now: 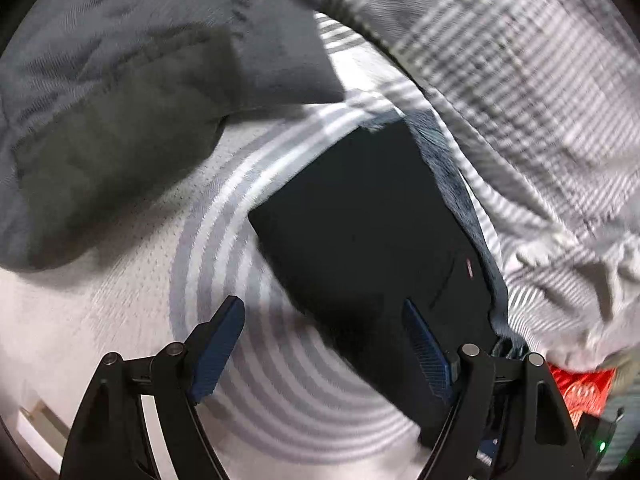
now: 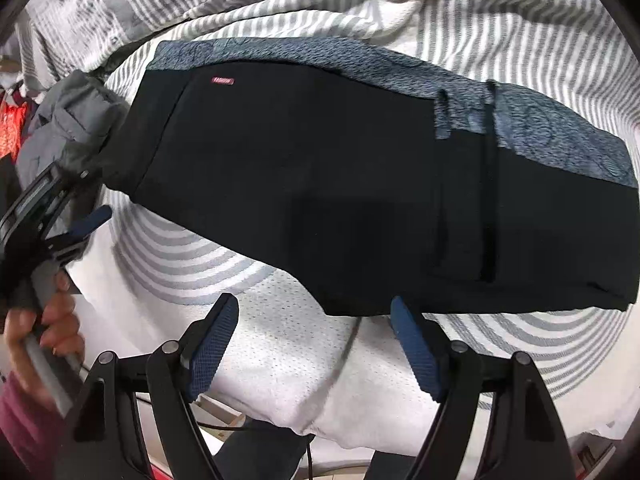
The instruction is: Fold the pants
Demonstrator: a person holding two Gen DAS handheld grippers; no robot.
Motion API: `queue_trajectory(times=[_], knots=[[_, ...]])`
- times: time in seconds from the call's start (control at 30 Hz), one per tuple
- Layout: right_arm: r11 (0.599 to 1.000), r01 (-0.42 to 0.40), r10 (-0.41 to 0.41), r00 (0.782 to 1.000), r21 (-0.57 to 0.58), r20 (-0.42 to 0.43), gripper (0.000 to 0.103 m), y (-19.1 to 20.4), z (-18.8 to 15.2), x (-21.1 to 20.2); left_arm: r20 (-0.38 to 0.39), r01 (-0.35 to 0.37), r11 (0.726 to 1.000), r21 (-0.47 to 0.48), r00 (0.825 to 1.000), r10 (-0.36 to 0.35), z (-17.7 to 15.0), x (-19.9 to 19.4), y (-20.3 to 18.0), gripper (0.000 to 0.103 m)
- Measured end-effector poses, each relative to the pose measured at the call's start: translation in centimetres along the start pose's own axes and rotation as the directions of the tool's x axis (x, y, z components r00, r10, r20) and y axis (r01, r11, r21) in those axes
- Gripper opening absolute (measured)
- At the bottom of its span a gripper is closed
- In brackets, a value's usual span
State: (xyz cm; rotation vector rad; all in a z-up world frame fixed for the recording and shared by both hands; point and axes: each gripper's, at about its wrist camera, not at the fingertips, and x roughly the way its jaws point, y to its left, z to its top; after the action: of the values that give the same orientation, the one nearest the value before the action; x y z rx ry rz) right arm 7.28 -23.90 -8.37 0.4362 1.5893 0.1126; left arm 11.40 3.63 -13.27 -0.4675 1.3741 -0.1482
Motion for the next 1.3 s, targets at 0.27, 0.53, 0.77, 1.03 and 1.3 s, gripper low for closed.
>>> queue_trajectory(times=[0.27, 0.53, 0.77, 1.03, 1.3], knots=[[1.0, -0.02, 0.02, 1.0, 0.01, 0.001, 0.081, 0.2, 0.3, 0.3, 0.011, 0.021, 0.999, 0.031, 1.0, -0.021, 0.6, 1.4, -1.1, 0.082], [0.999, -0.044, 0.043, 0.999, 0.022, 0.018, 0.081, -0.1, 1.0, 0.0, 0.025, 0.002, 0.999, 0.042, 1.0, -0.003, 1.4, 2.1, -2.2, 0.077], [0.997, -0.065, 0.064, 0.997, 0.04, 0.037, 0.081, -1.1, 1.9, -0.8, 0.098, -0.096, 0.987, 0.128, 0.992, 0.083, 1.0, 1.3, -4.1, 0.036], [0.995, -0.095, 0.095, 0.995, -0.002, 0.043, 0.082, -0.3, 7.7, -3.0, 0.248, -0.256, 0.886, 0.387, 0.954, 0.167, -1.4, -0.3, -8.7, 0.03], [0.966, -0.242, 0.237, 0.969, -0.085, -0.072, 0.084, 6.7, 16.5, -3.1, 0.335, -0.317, 0.784, 0.534, 0.93, 0.148, -3.7, -1.3, -11.2, 0.03]])
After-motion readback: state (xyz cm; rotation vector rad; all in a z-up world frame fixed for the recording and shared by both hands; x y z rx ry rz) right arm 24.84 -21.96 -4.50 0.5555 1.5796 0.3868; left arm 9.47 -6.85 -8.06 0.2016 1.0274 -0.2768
